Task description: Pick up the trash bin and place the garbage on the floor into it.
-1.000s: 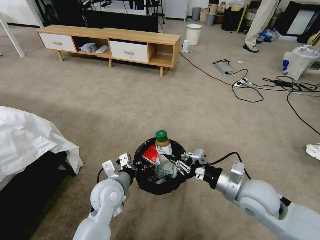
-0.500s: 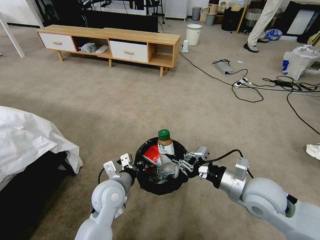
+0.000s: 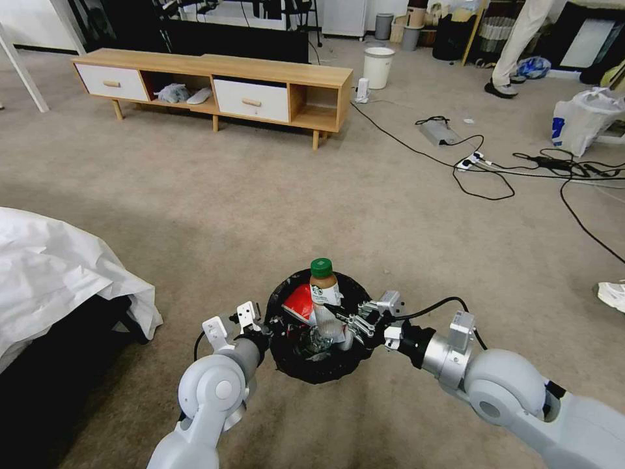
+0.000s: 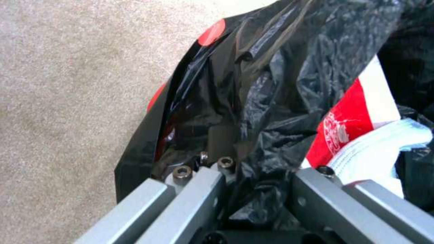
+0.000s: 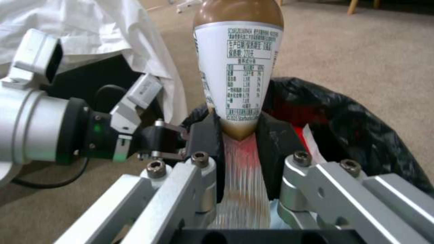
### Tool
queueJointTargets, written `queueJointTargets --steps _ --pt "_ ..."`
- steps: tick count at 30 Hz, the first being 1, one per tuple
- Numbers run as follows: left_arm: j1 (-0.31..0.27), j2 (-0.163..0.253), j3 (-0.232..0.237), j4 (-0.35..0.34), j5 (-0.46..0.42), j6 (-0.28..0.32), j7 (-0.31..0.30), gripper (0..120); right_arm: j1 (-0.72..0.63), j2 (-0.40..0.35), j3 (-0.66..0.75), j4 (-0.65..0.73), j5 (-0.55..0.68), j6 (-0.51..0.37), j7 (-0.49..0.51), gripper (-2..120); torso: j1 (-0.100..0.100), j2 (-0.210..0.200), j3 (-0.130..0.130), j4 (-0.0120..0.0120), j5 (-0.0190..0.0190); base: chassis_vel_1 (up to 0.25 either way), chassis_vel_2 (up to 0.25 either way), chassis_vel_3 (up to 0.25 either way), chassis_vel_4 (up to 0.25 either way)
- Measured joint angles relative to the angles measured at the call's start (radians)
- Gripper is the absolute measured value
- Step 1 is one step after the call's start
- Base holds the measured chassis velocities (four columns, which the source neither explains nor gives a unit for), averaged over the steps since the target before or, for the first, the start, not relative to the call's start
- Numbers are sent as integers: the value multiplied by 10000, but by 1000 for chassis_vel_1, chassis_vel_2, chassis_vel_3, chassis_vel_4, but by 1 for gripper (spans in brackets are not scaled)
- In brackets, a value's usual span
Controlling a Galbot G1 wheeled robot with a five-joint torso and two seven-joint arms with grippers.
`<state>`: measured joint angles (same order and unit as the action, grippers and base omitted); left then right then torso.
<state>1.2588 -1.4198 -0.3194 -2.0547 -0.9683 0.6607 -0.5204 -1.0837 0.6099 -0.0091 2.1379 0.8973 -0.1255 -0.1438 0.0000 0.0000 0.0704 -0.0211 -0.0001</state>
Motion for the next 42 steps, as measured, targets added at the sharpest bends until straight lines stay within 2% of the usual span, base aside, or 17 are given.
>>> queueJointTargets --steps 14,29,42 --pt "7 85 17 -91 -13 12 86 0 305 481 -477 -428 275 -172 654 14 0 0 0 -1 1 0 0 0 0" --pt "-24 141 6 -199 -335 12 100 0 509 924 -941 -954 229 -228 741 14 0 0 0 -1 1 0 0 0 0" --pt "-109 119 -19 -132 -365 12 67 0 562 943 -1025 -1038 239 -225 723 14 0 0 0 0 0 0 0 0 0"
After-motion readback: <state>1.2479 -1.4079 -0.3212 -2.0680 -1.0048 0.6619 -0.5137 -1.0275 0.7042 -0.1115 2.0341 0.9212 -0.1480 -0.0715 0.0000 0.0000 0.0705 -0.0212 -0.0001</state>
